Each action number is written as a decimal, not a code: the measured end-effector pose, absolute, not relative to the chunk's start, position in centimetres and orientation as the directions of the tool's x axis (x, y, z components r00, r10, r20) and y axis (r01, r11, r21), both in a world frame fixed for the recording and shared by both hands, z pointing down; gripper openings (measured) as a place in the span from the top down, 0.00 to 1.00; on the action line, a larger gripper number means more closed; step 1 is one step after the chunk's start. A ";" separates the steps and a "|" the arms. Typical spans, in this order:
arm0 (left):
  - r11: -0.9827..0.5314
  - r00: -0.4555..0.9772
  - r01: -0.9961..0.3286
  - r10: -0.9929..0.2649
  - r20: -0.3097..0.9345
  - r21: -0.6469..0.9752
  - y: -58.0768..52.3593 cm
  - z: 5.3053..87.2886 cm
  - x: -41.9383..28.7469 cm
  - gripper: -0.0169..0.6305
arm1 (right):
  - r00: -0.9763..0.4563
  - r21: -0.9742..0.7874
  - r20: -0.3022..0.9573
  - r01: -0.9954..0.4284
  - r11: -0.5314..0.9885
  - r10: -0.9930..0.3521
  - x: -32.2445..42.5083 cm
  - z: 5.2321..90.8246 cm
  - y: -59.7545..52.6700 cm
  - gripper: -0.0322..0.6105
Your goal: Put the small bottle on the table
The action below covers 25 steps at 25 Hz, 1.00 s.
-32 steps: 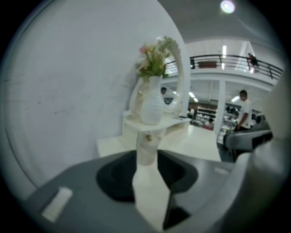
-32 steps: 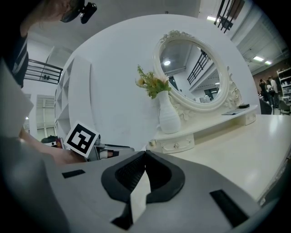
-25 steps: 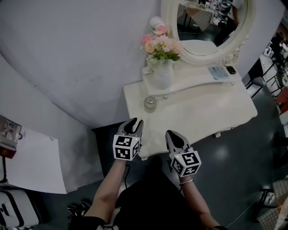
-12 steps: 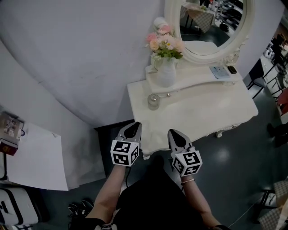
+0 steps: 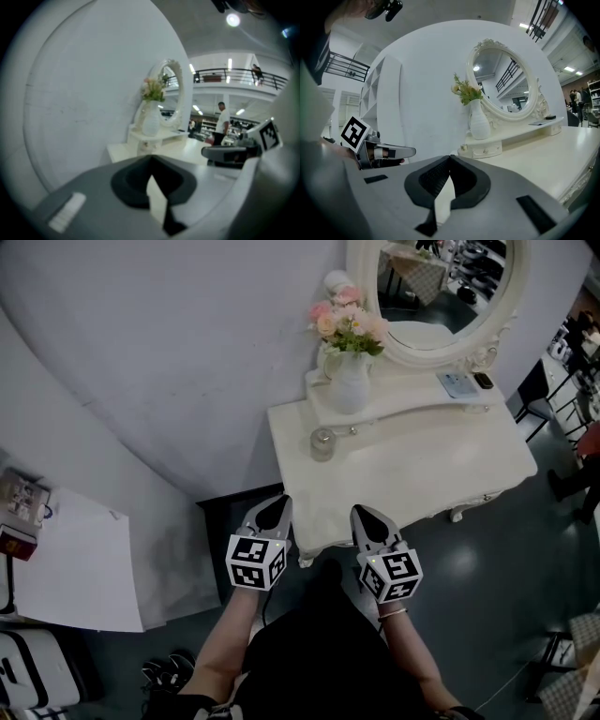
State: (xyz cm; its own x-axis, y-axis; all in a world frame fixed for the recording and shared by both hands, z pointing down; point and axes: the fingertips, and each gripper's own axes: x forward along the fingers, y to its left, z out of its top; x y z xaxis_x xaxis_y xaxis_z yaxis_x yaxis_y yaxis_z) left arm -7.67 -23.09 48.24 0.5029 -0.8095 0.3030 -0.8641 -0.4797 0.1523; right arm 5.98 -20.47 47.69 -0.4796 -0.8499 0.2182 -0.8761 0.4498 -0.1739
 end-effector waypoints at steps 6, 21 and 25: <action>-0.480 0.504 -0.864 -0.813 0.290 0.155 -23.1 47.9 -8.4 0.96 | -0.461 -0.173 0.219 -0.886 0.430 -0.860 6.0 47.6 -20.3 0.94; -0.469 0.497 -0.867 -0.825 0.268 0.167 -22.5 47.4 -9.5 0.96 | -0.448 -0.162 0.204 -0.892 0.421 -0.871 5.5 47.1 -19.8 0.94; -0.468 0.499 -0.866 -0.826 0.262 0.176 -22.4 47.4 -9.5 0.96 | -0.446 -0.172 0.209 -0.893 0.416 -0.870 5.7 47.4 -19.6 0.94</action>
State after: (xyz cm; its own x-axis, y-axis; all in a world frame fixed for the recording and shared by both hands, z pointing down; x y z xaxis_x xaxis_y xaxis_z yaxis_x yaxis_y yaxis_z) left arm -9.45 -22.37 47.40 0.4994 -0.8257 0.2622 -0.8661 -0.4680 0.1756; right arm 5.72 -19.61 47.36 -0.4457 -0.8705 0.2088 -0.8929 0.4159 -0.1723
